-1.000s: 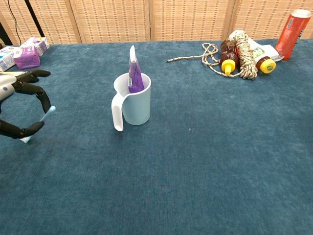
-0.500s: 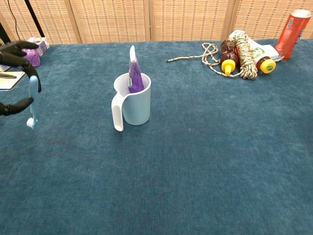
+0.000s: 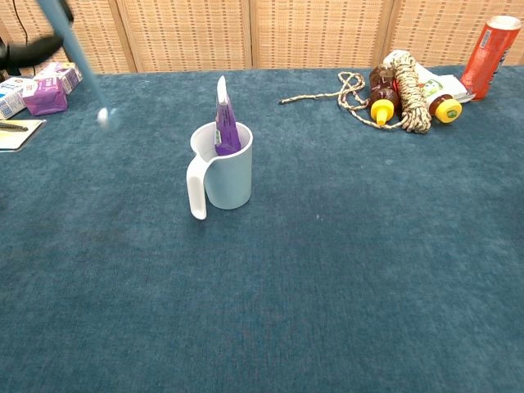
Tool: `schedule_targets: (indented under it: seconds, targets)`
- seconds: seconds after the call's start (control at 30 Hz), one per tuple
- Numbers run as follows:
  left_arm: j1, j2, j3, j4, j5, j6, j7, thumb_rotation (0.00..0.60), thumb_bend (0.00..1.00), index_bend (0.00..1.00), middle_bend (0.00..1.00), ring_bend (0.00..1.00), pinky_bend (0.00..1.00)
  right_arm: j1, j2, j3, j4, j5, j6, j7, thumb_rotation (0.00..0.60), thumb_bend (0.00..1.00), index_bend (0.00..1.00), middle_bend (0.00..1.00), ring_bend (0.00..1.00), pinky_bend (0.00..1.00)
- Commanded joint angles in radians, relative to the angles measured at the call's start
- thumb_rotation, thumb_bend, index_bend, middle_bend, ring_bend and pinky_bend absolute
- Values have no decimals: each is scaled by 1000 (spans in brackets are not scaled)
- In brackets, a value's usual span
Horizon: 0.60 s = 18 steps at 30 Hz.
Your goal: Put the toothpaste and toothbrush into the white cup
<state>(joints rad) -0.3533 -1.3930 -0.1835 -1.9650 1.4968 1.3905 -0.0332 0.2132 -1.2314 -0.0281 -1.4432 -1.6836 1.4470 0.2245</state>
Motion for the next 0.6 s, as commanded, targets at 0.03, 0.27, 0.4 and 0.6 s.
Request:
schedule_targets:
  seconds: [0.03,0.27,0.4,0.6]
  targets:
    - [-27,-40,-24,26,48,16,-56,600,394,555,0,0,0,0,0,0,0,1,-2,-1,600,0,0,0,0,0]
    - [-88,-109,-52,57,17,-37,-33,600,394,555,0,0,0,0,0,2,1,3,-1,2,600,0,0,0,0,0]
    - [-112,-151,-52,81,-4,-61,-35,600,394,555,0,0,0,0,1,4,2,7,1,5,600,0,0,0,0,0]
    - [-127,-182,-44,109,-7,-71,-56,600,394,555,0,0,0,0,3,7,5,12,0,13,600,0,0,0,0,0]
